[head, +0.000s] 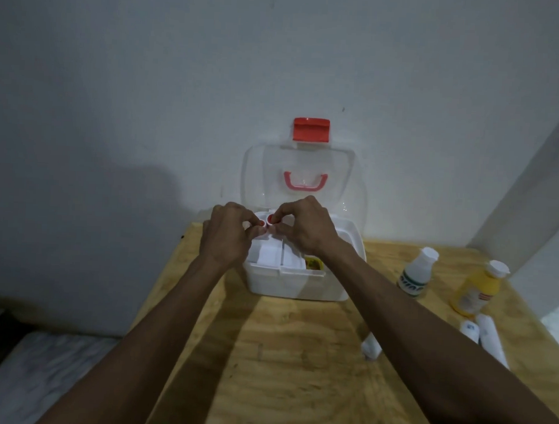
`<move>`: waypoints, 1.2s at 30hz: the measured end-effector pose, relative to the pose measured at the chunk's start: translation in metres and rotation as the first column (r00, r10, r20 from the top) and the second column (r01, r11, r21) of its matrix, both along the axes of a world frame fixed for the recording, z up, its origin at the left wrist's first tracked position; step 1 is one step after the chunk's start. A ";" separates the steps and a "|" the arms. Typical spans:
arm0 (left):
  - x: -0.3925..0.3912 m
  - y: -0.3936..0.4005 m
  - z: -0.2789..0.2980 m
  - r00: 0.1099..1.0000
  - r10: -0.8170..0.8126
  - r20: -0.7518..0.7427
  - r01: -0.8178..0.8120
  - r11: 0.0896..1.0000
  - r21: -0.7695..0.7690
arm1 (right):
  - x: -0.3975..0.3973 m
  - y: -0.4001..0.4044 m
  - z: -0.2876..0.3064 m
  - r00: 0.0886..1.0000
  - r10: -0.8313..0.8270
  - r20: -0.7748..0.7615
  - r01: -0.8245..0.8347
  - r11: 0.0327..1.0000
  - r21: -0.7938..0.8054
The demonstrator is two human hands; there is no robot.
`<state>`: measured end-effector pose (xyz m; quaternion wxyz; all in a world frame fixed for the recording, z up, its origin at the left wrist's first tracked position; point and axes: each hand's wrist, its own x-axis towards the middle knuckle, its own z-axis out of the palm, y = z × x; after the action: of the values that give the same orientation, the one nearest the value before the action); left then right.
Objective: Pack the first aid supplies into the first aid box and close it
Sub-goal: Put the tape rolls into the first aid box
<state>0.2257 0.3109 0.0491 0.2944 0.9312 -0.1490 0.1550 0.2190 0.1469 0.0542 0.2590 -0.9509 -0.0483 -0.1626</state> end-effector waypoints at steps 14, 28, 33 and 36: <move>-0.004 0.003 0.003 0.998 -0.042 -0.048 0.040 0.999 -0.029 | -0.001 0.000 0.004 0.999 0.019 -0.046 -0.021 0.999 -0.042; -0.011 0.006 0.005 1.000 -0.008 -0.017 0.008 0.999 -0.054 | -0.017 -0.006 0.012 0.999 -0.004 -0.034 0.005 1.000 0.027; -0.040 0.006 0.018 0.997 0.020 0.070 -0.011 0.992 -0.123 | -0.066 -0.026 0.037 1.000 -0.011 0.027 0.008 0.994 0.109; -0.072 -0.004 0.027 0.989 0.012 0.145 0.025 0.969 -0.247 | -0.105 -0.047 0.046 0.997 -0.053 0.065 0.035 0.966 0.255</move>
<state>0.1533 0.3071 0.0765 0.3973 0.8728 -0.1526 0.2390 0.1145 0.0996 0.0997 0.3729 -0.9044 -0.0153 -0.2067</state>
